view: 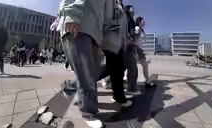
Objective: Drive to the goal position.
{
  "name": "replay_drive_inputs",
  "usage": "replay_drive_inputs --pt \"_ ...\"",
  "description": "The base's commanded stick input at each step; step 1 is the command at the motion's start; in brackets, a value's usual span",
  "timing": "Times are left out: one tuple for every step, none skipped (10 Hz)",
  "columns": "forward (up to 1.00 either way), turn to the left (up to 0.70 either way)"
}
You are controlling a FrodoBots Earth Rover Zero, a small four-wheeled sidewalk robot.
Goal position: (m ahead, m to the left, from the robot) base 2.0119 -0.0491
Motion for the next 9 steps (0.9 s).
replay_drive_inputs --pt "0.0 -0.27" --pt "0.0 -0.71" --pt "0.0 -1.0" --pt "0.0 -1.0" --pt "0.0 -1.0" --pt "0.0 -0.65" --pt "0.0 -0.21" --pt "0.0 -0.17" --pt "0.0 -0.13"
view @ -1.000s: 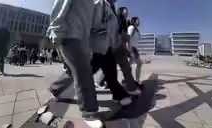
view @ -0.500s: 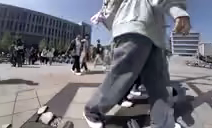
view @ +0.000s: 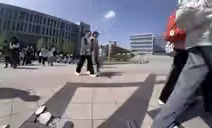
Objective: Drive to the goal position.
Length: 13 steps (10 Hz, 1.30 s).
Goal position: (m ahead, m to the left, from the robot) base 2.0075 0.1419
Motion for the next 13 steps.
replay_drive_inputs --pt "0.0 -0.08" --pt "0.0 -0.04" --pt "0.0 0.0" --pt "0.0 0.0" --pt "0.0 0.0" --pt "0.0 0.0" --pt "0.0 0.0" --pt "0.0 0.0" --pt "0.0 0.0" --pt "0.0 0.0" --pt "0.0 0.0" --pt "0.0 -0.14" --pt "0.0 -0.28"
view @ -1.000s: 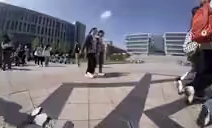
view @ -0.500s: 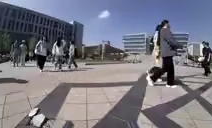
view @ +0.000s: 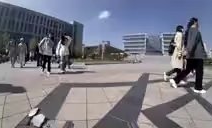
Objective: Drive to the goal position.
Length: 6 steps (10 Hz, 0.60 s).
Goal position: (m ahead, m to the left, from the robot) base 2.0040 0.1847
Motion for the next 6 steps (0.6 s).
replay_drive_inputs --pt "0.0 -0.41" --pt "0.0 -0.82" --pt "0.0 -0.89" --pt "0.0 -0.7" --pt "0.0 -0.52" --pt "0.0 -0.33"
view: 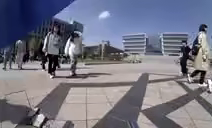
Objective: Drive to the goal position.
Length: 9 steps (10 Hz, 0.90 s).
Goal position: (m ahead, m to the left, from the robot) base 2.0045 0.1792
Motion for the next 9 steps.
replay_drive_inputs --pt "0.0 -0.15" --pt "0.0 0.0" --pt "0.0 0.0" --pt "0.0 0.0" --pt "0.0 0.0" --pt "0.0 0.0" --pt "0.0 0.0" --pt "0.0 0.0" --pt "0.0 0.0"
